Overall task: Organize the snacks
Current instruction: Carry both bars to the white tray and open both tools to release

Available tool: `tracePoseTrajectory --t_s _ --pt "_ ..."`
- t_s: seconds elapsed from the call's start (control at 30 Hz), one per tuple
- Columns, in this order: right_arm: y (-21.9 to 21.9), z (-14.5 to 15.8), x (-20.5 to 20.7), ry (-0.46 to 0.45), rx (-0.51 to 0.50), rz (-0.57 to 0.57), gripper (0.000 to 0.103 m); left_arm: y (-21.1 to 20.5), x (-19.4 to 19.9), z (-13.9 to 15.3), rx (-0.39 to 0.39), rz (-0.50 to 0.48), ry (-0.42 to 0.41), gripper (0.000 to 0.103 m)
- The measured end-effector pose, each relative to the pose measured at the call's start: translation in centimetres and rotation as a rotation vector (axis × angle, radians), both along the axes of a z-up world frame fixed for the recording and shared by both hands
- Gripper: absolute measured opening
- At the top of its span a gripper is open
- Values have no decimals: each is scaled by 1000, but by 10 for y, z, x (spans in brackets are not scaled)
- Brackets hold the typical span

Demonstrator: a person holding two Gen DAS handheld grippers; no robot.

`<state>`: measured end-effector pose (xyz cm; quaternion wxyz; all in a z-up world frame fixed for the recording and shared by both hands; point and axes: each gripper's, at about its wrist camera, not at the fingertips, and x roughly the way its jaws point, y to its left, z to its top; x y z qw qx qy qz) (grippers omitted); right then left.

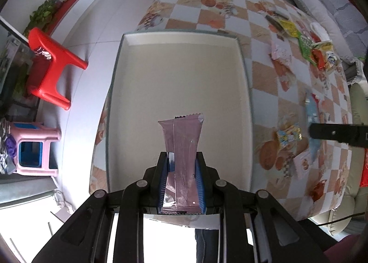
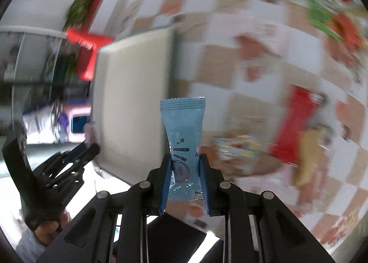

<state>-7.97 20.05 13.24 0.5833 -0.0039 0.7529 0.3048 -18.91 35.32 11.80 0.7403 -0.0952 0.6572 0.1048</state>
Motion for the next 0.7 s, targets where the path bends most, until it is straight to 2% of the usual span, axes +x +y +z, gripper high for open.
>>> tracePoseTrajectory --t_s 0.2,0.4,0.5,0.53,0.57,0.6,0.63,0.7 --pt "66 -21 -6 25 -6 113 25 12 -16 -15 1 26 36 25" --pt "95 -32 -13 31 -45 170 25 22 -26 -26 0 47 65 25" --pt "101 -35 -13 34 -64 182 26 25 -30 -27 3 43 65 31" --pt "101 -36 -14 33 -73 184 32 25 -30 -27 5 43 66 40" --pt "102 -37 -12 28 -81 180 57 26 -30 -28 8 44 66 54" --pt "100 -36 -11 15 -91 172 90 26 -30 -27 15 46 61 61" --pt "91 -32 -6 1 -94 160 99 25 -30 -26 24 46 54 71" --pt "80 -30 -2 -13 -102 148 100 24 -27 -22 43 37 37 78"
